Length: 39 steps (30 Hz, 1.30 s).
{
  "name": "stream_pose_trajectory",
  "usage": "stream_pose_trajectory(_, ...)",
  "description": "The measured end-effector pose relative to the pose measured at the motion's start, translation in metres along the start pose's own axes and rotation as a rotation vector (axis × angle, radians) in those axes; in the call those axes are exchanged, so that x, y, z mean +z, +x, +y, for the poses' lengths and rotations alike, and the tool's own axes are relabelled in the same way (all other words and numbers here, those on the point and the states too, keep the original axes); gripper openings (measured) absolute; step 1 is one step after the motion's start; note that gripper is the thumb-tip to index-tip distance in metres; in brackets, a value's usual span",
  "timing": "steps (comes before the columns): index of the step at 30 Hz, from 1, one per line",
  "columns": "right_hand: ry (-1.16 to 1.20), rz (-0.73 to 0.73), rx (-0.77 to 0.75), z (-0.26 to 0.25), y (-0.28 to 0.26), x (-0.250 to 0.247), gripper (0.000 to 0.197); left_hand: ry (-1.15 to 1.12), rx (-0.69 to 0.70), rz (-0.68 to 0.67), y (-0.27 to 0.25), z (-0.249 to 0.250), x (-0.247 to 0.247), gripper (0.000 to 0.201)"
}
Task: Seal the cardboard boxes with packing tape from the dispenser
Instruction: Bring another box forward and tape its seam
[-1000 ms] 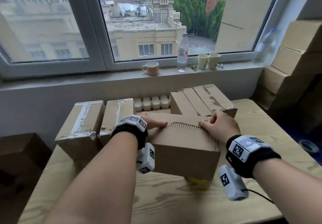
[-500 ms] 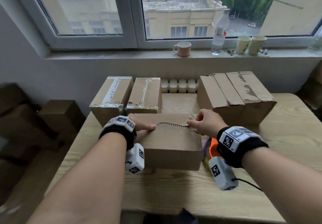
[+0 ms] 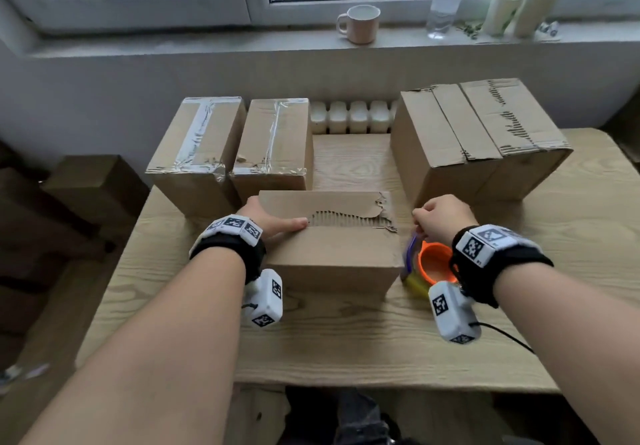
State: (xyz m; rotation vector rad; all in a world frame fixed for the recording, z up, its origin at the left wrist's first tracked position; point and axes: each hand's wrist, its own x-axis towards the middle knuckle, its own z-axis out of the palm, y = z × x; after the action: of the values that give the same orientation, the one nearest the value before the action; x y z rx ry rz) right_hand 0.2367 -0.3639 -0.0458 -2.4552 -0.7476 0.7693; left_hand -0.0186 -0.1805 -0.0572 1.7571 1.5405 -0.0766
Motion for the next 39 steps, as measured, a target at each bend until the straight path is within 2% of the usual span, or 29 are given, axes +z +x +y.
stream_pose_trajectory(2,-0.219,0.037,0.062,0.010,-0.001,0.002,0.034,-0.032,0.014,0.015,0.000,-0.005,0.001,0.127)
stream_pose_trajectory(4,-0.297,0.010,0.132,0.019,-0.002,0.008,0.043,-0.064,0.028,0.001,0.003,-0.010,0.003,0.125)
stream_pose_trajectory(8,-0.307,-0.086,0.174,0.032,0.000,0.033,0.056,-0.107,0.059,-0.009,0.006,-0.011,0.003,0.119)
stream_pose_trajectory(12,-0.276,-0.071,0.175,0.041,0.003,0.052,0.066,-0.126,0.056,0.006,0.007,-0.013,0.005,0.120)
stream_pose_trajectory(13,-0.282,-0.057,0.179,0.043,0.004,0.055,0.066,-0.133,0.062,0.010,0.007,-0.014,0.005,0.119)
stream_pose_trajectory(17,-0.273,-0.080,0.207,0.048,0.008,0.056,0.041,-0.160,0.069,0.013,0.007,-0.016,0.008,0.117)
stream_pose_trajectory(20,-0.249,-0.019,0.164,0.055,0.006,0.051,0.052,-0.148,0.069,0.002,0.002,-0.010,0.007,0.121)
stream_pose_trajectory(22,-0.267,0.010,0.136,0.059,0.004,0.045,0.058,-0.133,0.048,-0.006,0.000,-0.006,0.009,0.124)
stream_pose_trajectory(25,-0.272,0.021,0.197,0.061,0.001,0.028,0.044,-0.082,0.049,-0.037,-0.003,0.006,0.018,0.124)
stream_pose_trajectory(29,-0.054,0.033,0.287,0.069,-0.002,-0.014,0.048,0.014,0.027,-0.044,-0.017,0.036,0.032,0.121)
stream_pose_trajectory(33,0.099,0.082,0.224,0.065,-0.014,-0.069,0.043,0.244,0.041,0.038,-0.036,0.069,0.037,0.129)
stream_pose_trajectory(36,0.229,0.152,0.137,0.056,-0.030,-0.104,0.037,0.494,0.107,0.139,-0.050,0.101,0.033,0.111)
stream_pose_trajectory(39,0.369,0.341,0.090,0.042,-0.045,-0.127,0.033,0.609,0.168,0.184,-0.057,0.119,0.032,0.069)
